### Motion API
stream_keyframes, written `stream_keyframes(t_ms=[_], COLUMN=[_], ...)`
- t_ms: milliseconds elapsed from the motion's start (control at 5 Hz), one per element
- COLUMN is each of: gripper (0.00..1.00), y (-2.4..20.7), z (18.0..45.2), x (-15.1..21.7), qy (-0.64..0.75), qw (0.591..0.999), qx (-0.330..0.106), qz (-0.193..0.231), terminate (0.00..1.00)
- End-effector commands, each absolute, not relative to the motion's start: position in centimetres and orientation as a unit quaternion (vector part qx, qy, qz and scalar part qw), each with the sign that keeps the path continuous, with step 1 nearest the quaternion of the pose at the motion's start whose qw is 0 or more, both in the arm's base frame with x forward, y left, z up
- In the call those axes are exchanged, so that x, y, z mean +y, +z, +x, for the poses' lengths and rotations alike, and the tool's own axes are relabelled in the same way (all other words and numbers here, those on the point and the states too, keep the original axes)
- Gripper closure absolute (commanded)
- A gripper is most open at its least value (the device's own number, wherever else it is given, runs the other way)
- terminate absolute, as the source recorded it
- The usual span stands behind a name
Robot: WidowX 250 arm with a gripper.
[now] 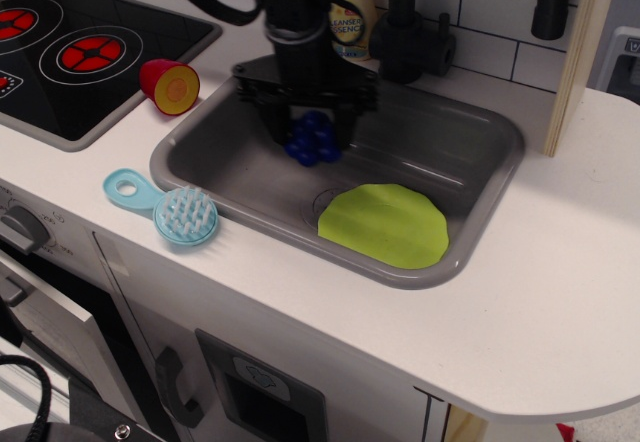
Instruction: Put blueberries on plate sink
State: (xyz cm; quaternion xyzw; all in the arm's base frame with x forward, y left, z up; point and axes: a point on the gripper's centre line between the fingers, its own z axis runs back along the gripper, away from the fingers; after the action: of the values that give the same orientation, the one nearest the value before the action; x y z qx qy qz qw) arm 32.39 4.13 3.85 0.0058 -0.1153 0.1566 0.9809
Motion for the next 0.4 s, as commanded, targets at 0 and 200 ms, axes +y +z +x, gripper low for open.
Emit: stream_keyframes(t_ms=[0, 200], gripper=[1.0, 1.0], y=[4.2, 2.9], z=[31.8, 31.8], x=[0.6, -0.2], qy=[0.127, 0.129], qw=[0.987, 0.987], qx=[-0.094, -0.092], qz=[0.005, 0.014], terminate=[0.0, 0.0])
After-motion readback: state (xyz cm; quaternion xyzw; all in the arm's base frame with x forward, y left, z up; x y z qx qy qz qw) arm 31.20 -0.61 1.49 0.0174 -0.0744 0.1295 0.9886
